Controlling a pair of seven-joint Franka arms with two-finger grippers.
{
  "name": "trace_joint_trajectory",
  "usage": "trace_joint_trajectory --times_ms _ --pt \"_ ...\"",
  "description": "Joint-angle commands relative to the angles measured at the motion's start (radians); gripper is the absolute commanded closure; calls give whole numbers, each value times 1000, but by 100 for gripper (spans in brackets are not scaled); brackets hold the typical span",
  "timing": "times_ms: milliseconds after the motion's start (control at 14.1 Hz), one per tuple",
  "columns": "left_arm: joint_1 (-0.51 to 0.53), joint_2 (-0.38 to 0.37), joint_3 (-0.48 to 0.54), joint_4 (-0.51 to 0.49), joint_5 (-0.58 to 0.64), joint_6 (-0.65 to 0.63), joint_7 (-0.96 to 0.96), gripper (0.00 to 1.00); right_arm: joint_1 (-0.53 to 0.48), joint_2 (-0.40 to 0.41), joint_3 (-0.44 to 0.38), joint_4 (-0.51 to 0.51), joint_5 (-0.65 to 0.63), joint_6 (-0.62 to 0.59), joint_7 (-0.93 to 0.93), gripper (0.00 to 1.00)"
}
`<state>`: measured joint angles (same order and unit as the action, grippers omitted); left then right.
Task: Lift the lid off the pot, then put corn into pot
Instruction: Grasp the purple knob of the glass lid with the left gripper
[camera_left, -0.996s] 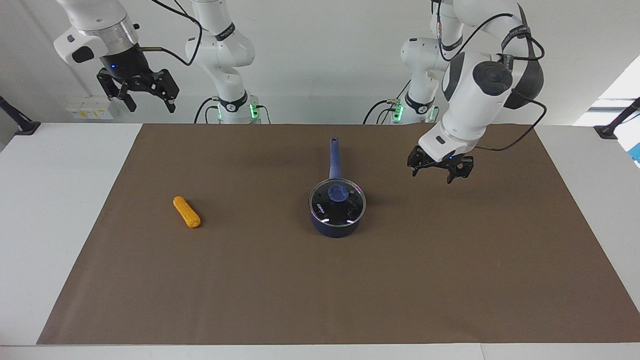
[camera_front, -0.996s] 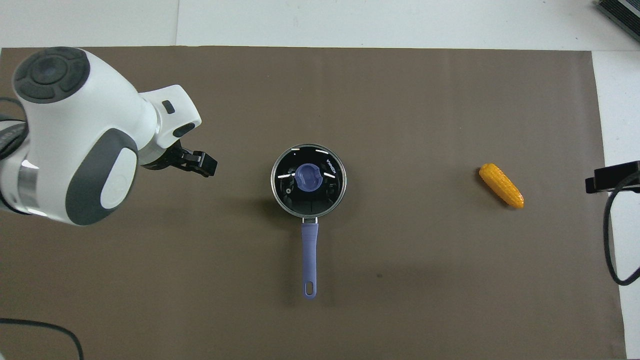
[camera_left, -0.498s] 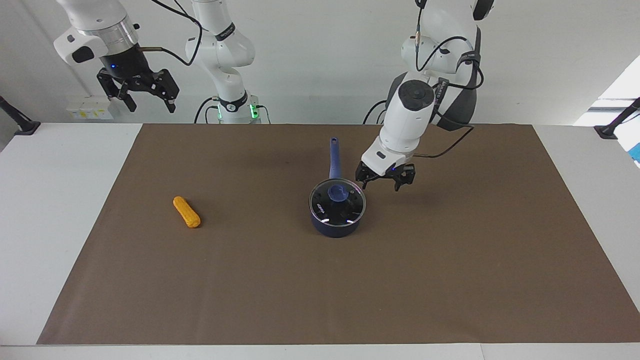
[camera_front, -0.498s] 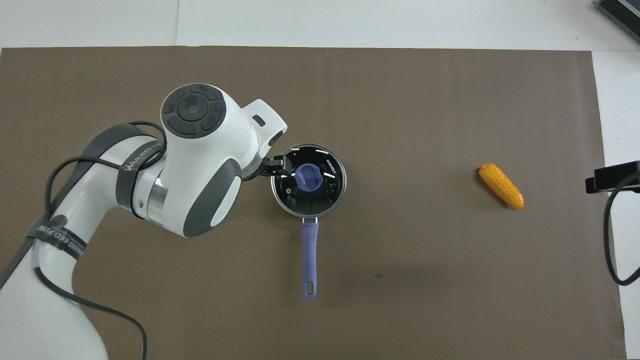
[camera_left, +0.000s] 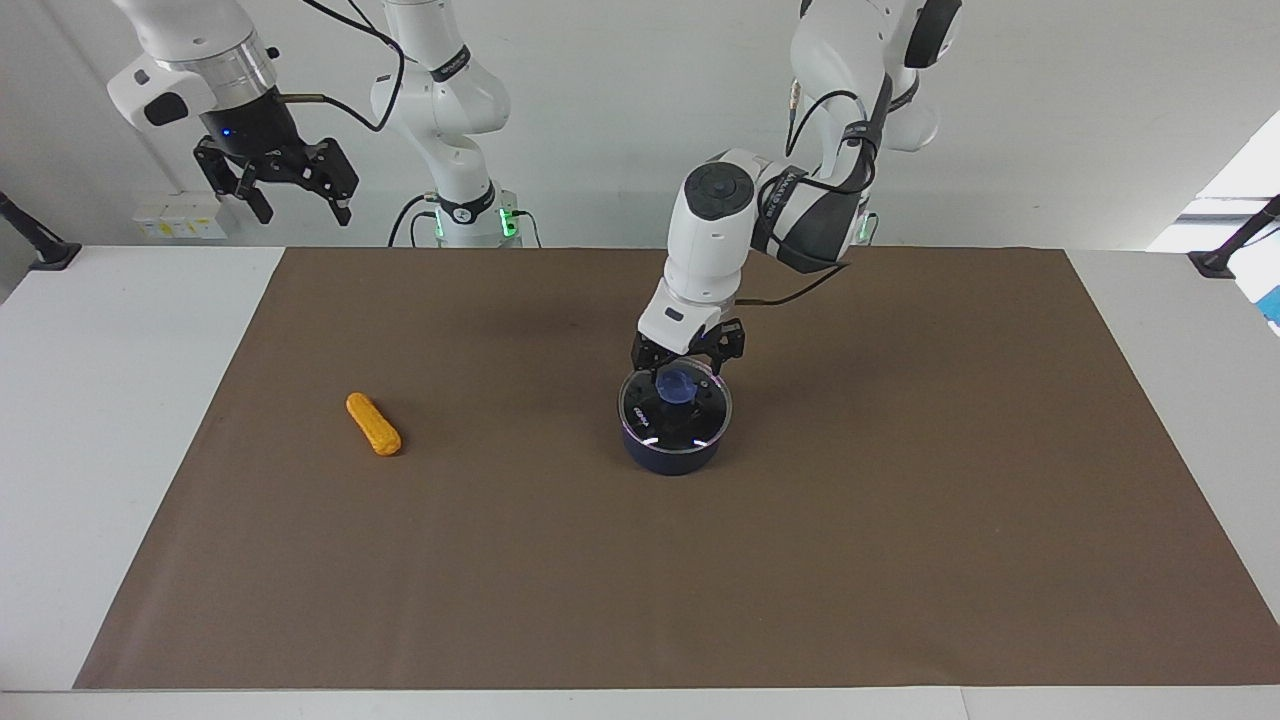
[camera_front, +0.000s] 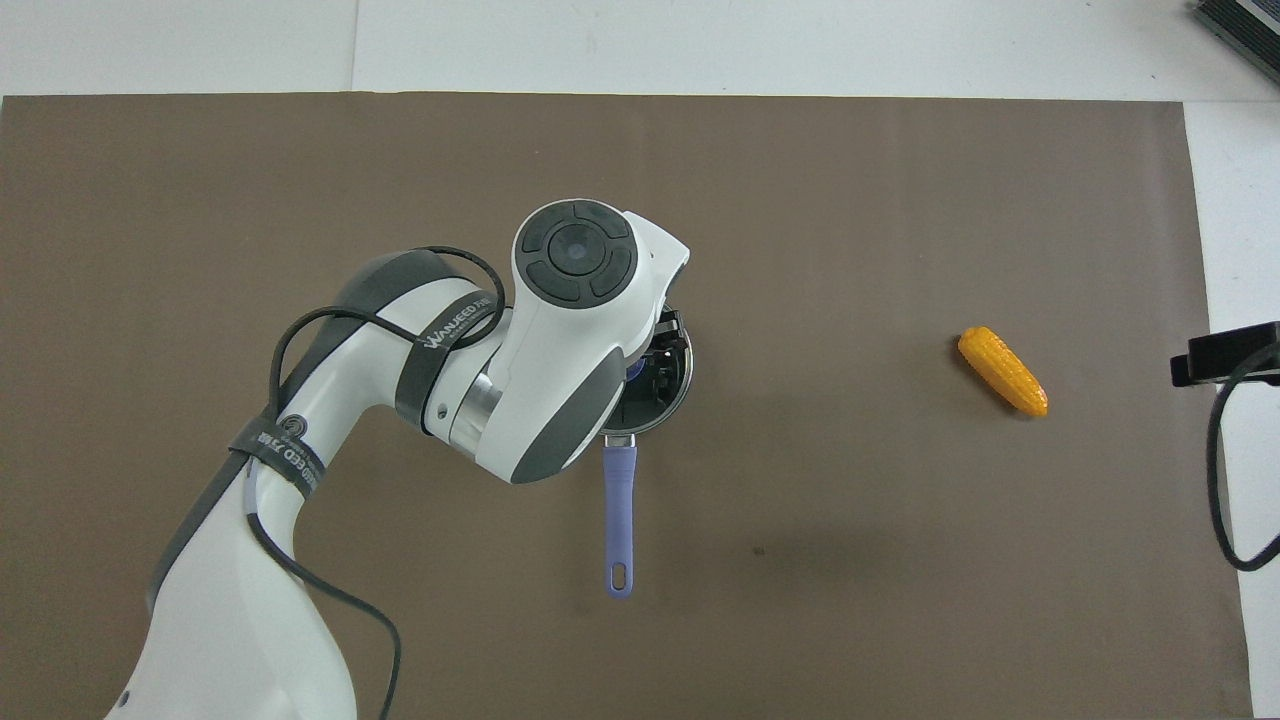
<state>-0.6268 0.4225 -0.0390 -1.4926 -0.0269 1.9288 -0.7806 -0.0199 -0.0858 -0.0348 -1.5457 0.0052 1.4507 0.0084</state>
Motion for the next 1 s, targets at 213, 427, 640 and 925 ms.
trace_joint_trajectory --times_ms 213,427,640,925 --pt "-1 52 16 54 16 -18 -28 0 -6 -15 4 -10 2 7 -18 0" --pt "-1 50 16 51 10 -13 -28 0 -6 -15 4 -10 2 7 -18 0" --pt "-7 50 14 46 1 -1 -28 0 -6 -15 4 -10 2 7 -19 0" --pt "-13 48 14 31 -11 4 -29 0 -6 -15 4 -10 2 7 -18 0"
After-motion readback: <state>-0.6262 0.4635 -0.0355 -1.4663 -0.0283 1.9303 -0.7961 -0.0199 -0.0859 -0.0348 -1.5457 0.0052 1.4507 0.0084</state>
